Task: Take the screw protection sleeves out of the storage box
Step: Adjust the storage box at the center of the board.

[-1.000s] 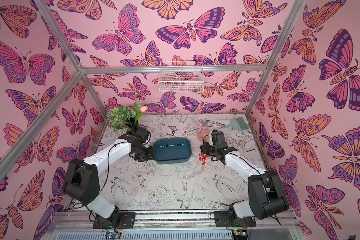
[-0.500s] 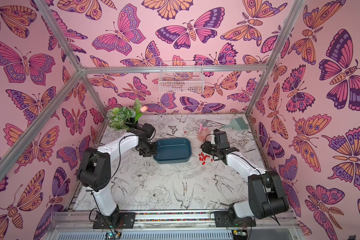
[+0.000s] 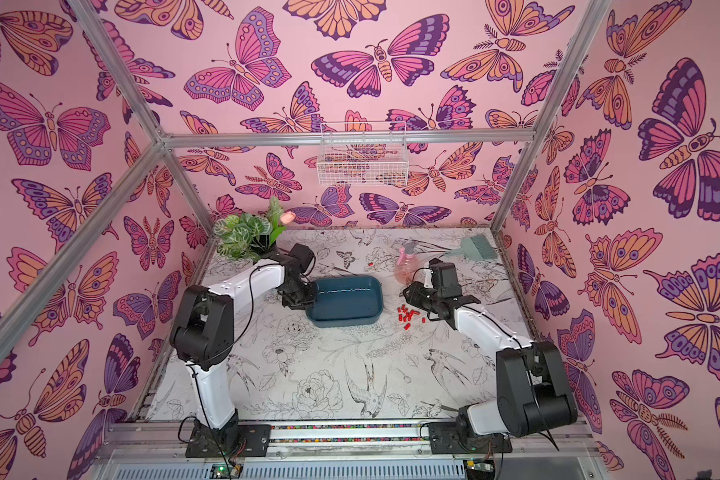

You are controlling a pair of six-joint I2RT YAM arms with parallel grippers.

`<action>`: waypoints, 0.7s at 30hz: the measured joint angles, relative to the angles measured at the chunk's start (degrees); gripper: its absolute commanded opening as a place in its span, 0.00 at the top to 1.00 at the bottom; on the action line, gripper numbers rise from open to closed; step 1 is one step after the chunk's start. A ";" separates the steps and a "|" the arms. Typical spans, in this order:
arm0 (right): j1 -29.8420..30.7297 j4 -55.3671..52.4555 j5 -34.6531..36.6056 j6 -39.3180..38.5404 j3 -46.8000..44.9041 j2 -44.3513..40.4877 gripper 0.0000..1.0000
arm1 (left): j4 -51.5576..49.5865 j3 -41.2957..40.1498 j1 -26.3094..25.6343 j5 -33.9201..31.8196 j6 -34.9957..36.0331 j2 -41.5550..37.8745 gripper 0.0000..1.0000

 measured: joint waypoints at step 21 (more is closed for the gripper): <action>-1.79 1.55 -1.81 1.42 -1.05 0.76 0.59 | -11.87 9.44 1.16 1.64 3.48 3.17 1.00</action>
